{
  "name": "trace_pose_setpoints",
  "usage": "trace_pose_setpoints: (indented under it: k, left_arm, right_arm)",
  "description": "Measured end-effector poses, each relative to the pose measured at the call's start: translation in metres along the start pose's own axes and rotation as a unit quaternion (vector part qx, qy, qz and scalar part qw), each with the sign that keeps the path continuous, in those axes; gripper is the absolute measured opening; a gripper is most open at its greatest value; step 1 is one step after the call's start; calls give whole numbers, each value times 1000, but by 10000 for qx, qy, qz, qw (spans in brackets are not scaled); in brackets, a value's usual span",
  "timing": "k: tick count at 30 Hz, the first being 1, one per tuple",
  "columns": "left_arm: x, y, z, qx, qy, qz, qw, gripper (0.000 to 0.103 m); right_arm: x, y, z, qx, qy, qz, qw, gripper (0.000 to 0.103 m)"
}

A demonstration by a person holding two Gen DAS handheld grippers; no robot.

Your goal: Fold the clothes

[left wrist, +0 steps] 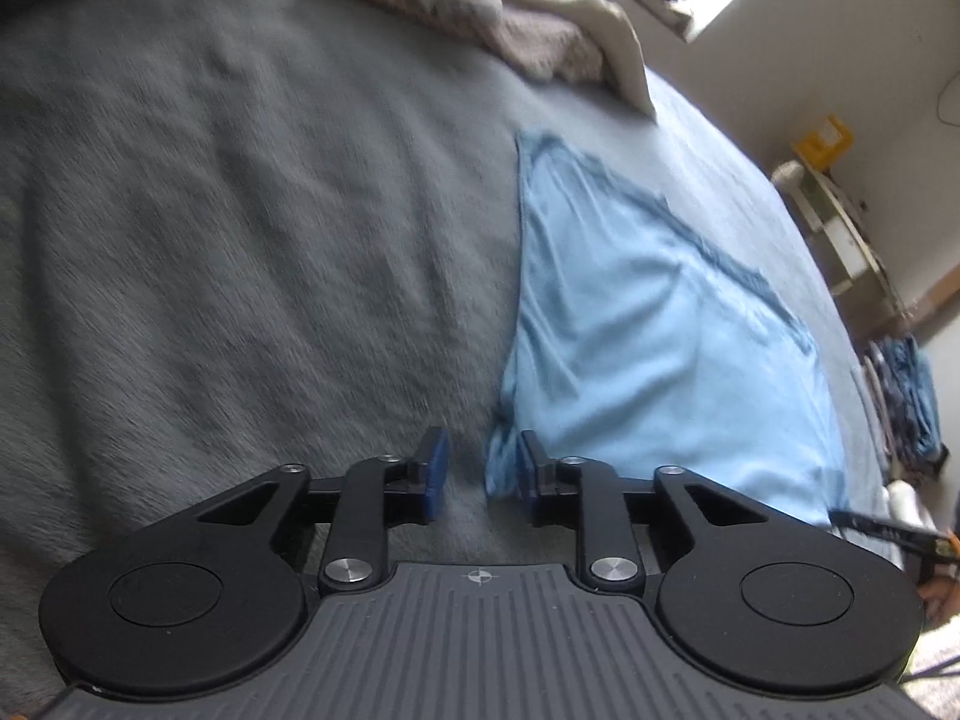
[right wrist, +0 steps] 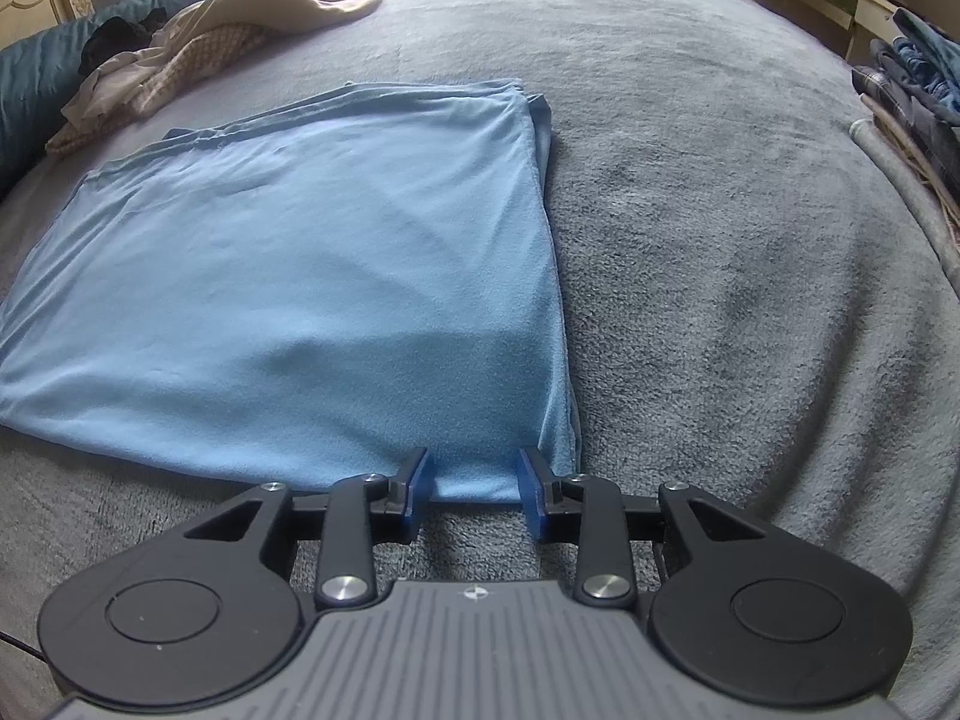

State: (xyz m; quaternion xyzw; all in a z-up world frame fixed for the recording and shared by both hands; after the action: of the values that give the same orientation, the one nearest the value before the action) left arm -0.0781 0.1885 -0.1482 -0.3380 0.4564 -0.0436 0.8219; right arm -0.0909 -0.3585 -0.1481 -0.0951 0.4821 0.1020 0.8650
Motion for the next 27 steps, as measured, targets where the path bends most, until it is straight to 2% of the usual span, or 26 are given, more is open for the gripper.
trace_pose_setpoints:
  k: [4,8,13,18,20,22,24,27]
  left_arm:
    - [-14,-18,5,331,-567,186,9977,29]
    - [-17,-44,10,786,-788,191,9936,33]
    - [9,-86,9,1394,-618,139,9882,43]
    - [43,-134,-10,2274,-449,299,9723,45]
    - [57,-153,-17,2474,-306,267,9681,46]
    - [73,-169,-25,2648,-150,320,9637,57]
    - [86,-178,-31,2759,-6,488,9599,63]
    - [98,-176,-40,2737,89,717,9591,74]
  right_arm:
    - [-5,-2,2,47,-25,-60,10000,35]
    - [-19,-8,6,189,-116,-278,9994,35]
    - [-34,-10,22,396,-396,-256,9981,35]
    - [-27,10,48,278,-562,55,9980,35]
    - [-21,24,58,128,-579,180,9981,35]
    - [-14,39,64,-33,-583,259,9980,35]
    - [-6,53,68,-169,-577,316,9977,35]
    - [4,68,68,-199,-532,386,9976,35]
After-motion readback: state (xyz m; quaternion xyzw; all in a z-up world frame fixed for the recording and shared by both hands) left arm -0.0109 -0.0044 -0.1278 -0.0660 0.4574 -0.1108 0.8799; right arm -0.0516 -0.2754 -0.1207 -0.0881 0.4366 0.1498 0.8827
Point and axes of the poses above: each gripper's, at about its wrist camera, not at the fingertips, and x roughly the way its jaws point, y to its left, z to its top, the point moved 3 cm from there along x, roughly the way its jaws point, and after that the axes turned 15 degrees about -x, right-handed, at the moved point
